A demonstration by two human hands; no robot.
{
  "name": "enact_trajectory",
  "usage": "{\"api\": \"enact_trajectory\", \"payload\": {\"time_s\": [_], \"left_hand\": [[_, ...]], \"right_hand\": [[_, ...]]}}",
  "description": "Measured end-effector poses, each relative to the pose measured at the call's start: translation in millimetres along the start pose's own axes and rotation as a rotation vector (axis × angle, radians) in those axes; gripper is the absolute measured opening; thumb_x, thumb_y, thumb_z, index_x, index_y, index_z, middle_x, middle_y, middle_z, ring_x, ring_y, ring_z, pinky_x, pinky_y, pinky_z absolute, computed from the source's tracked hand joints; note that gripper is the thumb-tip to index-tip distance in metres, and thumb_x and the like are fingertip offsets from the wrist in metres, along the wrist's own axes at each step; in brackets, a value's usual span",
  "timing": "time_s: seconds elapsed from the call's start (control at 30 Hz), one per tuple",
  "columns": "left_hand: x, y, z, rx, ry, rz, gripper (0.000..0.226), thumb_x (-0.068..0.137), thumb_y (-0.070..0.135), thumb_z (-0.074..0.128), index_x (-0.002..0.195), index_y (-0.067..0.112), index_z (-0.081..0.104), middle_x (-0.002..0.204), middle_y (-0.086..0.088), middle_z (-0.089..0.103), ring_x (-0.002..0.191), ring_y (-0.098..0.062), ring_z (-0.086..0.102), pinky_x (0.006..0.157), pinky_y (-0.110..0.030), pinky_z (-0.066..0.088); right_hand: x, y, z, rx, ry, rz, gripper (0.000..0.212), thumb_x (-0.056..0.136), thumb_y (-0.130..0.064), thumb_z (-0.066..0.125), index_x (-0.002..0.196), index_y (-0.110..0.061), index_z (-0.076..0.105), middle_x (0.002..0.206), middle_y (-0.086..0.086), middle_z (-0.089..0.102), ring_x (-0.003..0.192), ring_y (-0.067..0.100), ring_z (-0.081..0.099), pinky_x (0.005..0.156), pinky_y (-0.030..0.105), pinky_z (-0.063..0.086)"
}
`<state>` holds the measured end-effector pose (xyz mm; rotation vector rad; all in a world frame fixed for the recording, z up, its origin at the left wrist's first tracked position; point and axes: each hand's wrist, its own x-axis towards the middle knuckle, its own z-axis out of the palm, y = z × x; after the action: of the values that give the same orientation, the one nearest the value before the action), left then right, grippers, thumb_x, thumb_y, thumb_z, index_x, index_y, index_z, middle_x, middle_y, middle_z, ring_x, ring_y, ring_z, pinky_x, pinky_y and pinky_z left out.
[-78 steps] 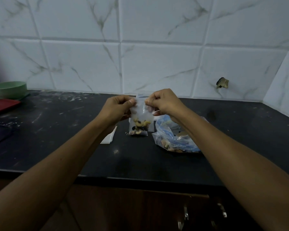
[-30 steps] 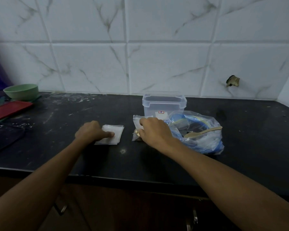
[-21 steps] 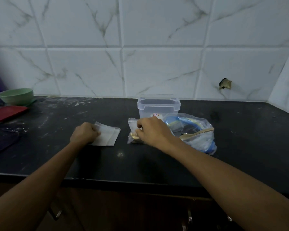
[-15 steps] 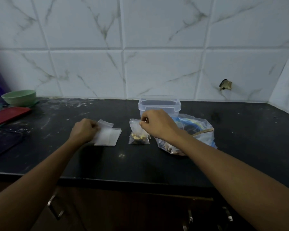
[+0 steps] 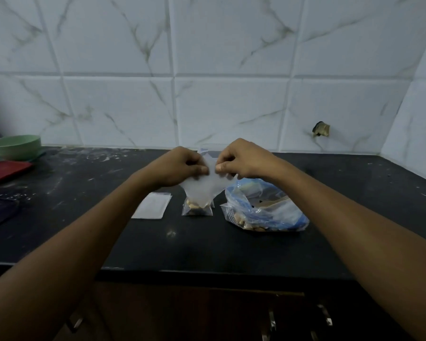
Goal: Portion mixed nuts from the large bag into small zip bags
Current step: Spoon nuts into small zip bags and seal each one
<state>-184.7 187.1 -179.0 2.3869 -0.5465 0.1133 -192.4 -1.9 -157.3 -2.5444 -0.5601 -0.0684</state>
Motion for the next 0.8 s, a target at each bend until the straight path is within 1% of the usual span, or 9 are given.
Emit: {"api": "enact_trajectory", "payload": {"time_s": [0.1,0.2,0.23,0.27,0.33,0.4,0.47,0.7,0.8], "left_hand": [[13,5,17,-0.067,0.102,-0.01,0.012,0.089,0.022,0.069,0.089,0.011,0.066,0.081,-0.003,0.065,0.072,-0.008,0.055,0.069,-0.025,0.046],[19,23,35,0.054,0.481,-0.007,0.017,0.09,0.032,0.066,0.093,0.015,0.063,0.085,0.002,0.063,0.077,-0.011,0.058,0.066,-0.026,0.049],[20,31,39,0.039,0.536,0.003,0.021,0.091,0.034,0.064,0.09,0.013,0.064,0.081,0.001,0.064,0.073,-0.012,0.058,0.065,-0.027,0.048],[22,37,43,-0.021,0.511,-0.008,0.028,0.092,0.037,0.061,0.088,0.01,0.066,0.078,0.0,0.065,0.069,-0.012,0.058,0.062,-0.026,0.046],[26,50,48,-0.24,0.321,-0.074,0.038,0.094,0.041,0.059,0.089,0.004,0.068,0.076,-0.002,0.068,0.066,-0.012,0.06,0.06,-0.023,0.045],[27,61,51,-0.421,0.149,-0.15,0.038,0.094,0.042,0.06,0.092,0.005,0.069,0.077,-0.003,0.067,0.069,-0.013,0.062,0.062,-0.022,0.046],[29,67,53,-0.48,0.079,-0.181,0.033,0.095,0.041,0.059,0.091,0.009,0.068,0.078,-0.002,0.066,0.07,-0.013,0.062,0.067,-0.025,0.048],[36,76,54,-0.485,0.015,-0.253,0.026,0.098,0.025,0.054,0.09,0.006,0.07,0.076,-0.002,0.069,0.069,-0.013,0.063,0.069,-0.026,0.05],[39,72,53,-0.238,0.007,-0.21,0.019,0.092,0.017,0.059,0.085,0.004,0.071,0.071,-0.003,0.069,0.063,-0.012,0.062,0.061,-0.021,0.049]], "right_hand": [[-6,10,-8,0.123,0.063,0.112,0.012,0.089,-0.016,0.066,0.087,-0.005,0.072,0.073,0.008,0.067,0.067,0.019,0.063,0.055,0.023,0.052],[-11,19,-17,0.34,0.134,0.245,0.014,0.087,-0.012,0.069,0.077,-0.002,0.067,0.06,0.006,0.059,0.053,0.013,0.055,0.052,0.022,0.049],[-12,22,-20,0.397,0.148,0.27,0.016,0.086,-0.012,0.07,0.074,-0.002,0.065,0.058,0.007,0.059,0.051,0.013,0.054,0.052,0.022,0.049],[-13,24,-23,0.44,0.156,0.287,0.018,0.085,-0.012,0.071,0.072,-0.003,0.064,0.058,0.008,0.059,0.05,0.013,0.054,0.051,0.022,0.048],[-14,27,-27,0.491,0.159,0.308,0.019,0.085,-0.01,0.071,0.069,-0.003,0.062,0.059,0.01,0.059,0.049,0.014,0.052,0.05,0.022,0.046],[-16,30,-30,0.505,0.159,0.328,0.018,0.084,-0.008,0.069,0.068,-0.005,0.062,0.063,0.012,0.06,0.051,0.015,0.053,0.051,0.023,0.046],[-18,34,-32,0.524,0.144,0.346,0.017,0.084,-0.006,0.069,0.068,-0.006,0.062,0.067,0.013,0.061,0.054,0.015,0.055,0.05,0.022,0.047],[-26,50,-40,0.75,0.028,0.434,0.011,0.089,-0.012,0.066,0.082,-0.004,0.067,0.074,0.01,0.067,0.058,0.014,0.063,0.049,0.02,0.053],[-29,52,-41,0.666,0.08,0.482,0.009,0.091,-0.008,0.063,0.087,0.0,0.064,0.073,0.013,0.064,0.056,0.016,0.061,0.046,0.021,0.054]]}}
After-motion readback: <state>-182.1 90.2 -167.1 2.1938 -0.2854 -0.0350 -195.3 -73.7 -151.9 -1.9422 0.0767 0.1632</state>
